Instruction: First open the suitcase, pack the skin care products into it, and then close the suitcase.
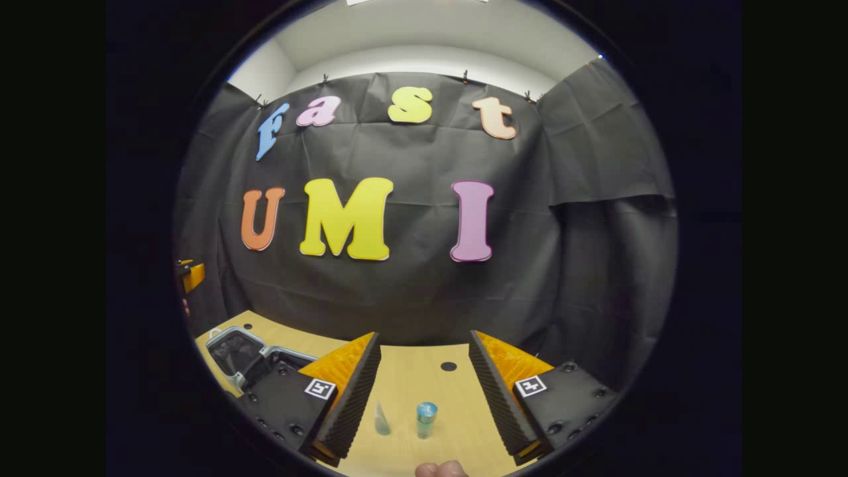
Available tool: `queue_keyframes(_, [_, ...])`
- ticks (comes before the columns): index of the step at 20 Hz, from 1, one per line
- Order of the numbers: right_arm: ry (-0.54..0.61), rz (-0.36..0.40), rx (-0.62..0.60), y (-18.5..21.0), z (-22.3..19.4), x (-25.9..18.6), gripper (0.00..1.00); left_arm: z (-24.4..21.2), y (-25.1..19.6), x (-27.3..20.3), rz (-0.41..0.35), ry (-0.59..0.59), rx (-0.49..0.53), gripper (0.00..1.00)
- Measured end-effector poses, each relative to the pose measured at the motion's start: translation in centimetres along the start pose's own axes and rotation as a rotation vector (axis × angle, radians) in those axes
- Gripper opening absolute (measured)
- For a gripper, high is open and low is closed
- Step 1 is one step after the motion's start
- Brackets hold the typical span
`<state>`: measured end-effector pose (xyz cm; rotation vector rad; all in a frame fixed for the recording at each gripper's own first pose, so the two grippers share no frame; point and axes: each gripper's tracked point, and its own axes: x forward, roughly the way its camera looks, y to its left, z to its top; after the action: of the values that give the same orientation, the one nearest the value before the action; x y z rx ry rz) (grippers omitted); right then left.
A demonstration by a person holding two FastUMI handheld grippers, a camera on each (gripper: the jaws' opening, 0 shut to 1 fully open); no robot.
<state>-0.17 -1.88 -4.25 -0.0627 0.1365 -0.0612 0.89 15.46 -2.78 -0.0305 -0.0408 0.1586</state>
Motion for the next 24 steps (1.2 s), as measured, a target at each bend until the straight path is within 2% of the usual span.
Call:
queue_keyframes(5, [0.003,0.015,-0.032,-3.3,-1.2,-0.4,0.8,-2.8,-10.0,-1.8,-0.11,0.074,-0.03,0.97])
queue_keyframes(7, [0.014,0.024,-0.044,-4.5,-2.1,-0.5,0.79,-4.3,-14.2,-2.6,-0.184,0.112,-0.016,0.98])
queue_keyframes(12, [0.095,0.031,-0.068,-7.9,-6.1,-1.1,0.8,-11.7,-23.3,-5.1,-0.372,0.26,0.081,0.98])
queue_keyframes(17, [0.165,0.009,-0.085,-11.2,-9.1,-2.2,0.78,-18.2,-29.8,-6.7,-0.5,0.388,0.098,0.98])
queue_keyframes(19, [0.194,-0.013,-0.094,-12.6,-9.9,-2.5,0.8,-20.8,-31.3,-6.3,-0.513,0.427,0.131,0.98])
queue_keyframes(24, [0.259,-0.038,-0.122,-14.7,-12.0,-3.6,0.8,-26.4,-34.4,-3.2,-0.515,0.495,0.106,0.98])
